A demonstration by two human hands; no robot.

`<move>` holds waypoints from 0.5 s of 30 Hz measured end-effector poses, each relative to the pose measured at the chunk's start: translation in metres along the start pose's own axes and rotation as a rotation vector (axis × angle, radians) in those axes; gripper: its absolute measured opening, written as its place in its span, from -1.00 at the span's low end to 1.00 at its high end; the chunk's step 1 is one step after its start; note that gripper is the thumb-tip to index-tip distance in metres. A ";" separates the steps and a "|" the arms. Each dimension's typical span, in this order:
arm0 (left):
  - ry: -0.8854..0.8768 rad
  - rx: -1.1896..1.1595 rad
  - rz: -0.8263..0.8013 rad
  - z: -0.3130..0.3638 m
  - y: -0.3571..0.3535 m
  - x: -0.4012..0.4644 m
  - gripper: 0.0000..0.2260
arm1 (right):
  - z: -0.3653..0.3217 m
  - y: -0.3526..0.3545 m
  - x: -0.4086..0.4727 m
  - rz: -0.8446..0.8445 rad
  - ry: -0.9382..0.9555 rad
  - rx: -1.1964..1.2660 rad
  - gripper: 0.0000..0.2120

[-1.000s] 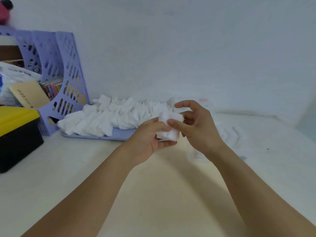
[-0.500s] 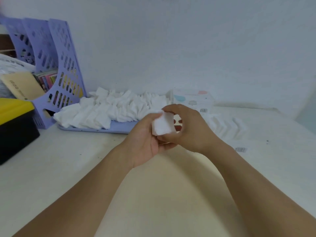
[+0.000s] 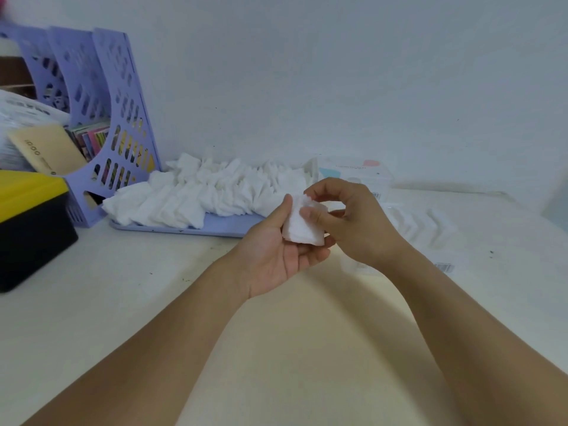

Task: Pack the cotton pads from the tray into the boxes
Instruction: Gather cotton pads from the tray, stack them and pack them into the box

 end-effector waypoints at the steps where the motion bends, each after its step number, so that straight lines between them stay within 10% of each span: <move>1: 0.000 0.016 0.004 0.000 0.001 0.001 -0.53 | 0.001 0.002 0.001 0.011 -0.002 0.000 -0.94; 15: -0.005 0.196 -0.036 0.000 -0.001 -0.001 -0.46 | -0.016 0.017 -0.002 -0.159 0.145 -0.083 -0.96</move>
Point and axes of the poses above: each hand's wrist, its own x-axis towards the middle knuckle, its own y-axis out of the back of the hand, z = x × y, the point moved 4 cm from there along x, towards the middle knuckle, and after that the axes turned 8 degrees about -y, right-handed, at the moved point
